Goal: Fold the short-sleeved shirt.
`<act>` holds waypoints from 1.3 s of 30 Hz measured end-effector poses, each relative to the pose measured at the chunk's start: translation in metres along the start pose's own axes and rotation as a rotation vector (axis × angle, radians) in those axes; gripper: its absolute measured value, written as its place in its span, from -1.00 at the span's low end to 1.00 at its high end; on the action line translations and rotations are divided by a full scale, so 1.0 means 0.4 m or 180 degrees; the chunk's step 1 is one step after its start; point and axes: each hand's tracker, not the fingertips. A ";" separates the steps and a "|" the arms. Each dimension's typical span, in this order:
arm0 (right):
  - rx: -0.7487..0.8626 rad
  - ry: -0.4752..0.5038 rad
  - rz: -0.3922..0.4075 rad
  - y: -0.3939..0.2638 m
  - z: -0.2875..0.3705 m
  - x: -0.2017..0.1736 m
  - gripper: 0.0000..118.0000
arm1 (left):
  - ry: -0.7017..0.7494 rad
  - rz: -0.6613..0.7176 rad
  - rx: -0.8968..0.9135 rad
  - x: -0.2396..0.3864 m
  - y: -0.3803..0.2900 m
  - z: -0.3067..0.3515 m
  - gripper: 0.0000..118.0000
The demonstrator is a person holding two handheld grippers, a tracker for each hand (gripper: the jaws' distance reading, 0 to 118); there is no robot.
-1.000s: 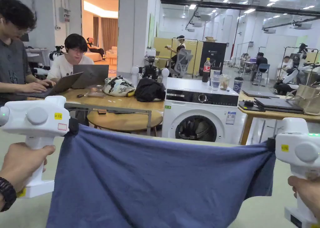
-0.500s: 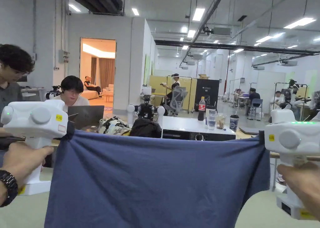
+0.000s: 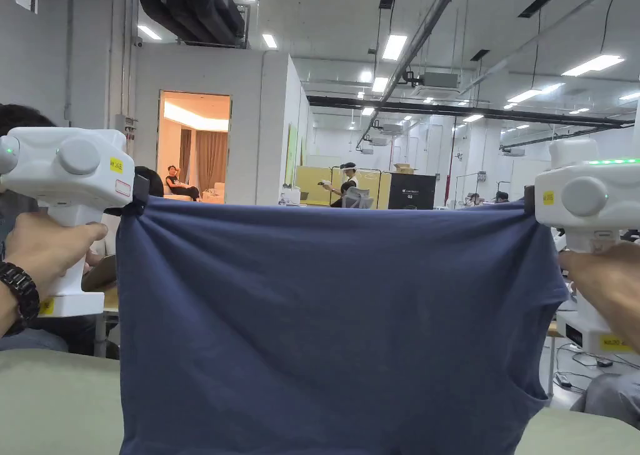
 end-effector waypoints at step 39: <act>-0.2029 0.0276 0.0272 -0.984 0.657 0.039 -1.00 | -0.0259 -0.0019 -0.1749 -0.072 -1.076 0.419 -0.99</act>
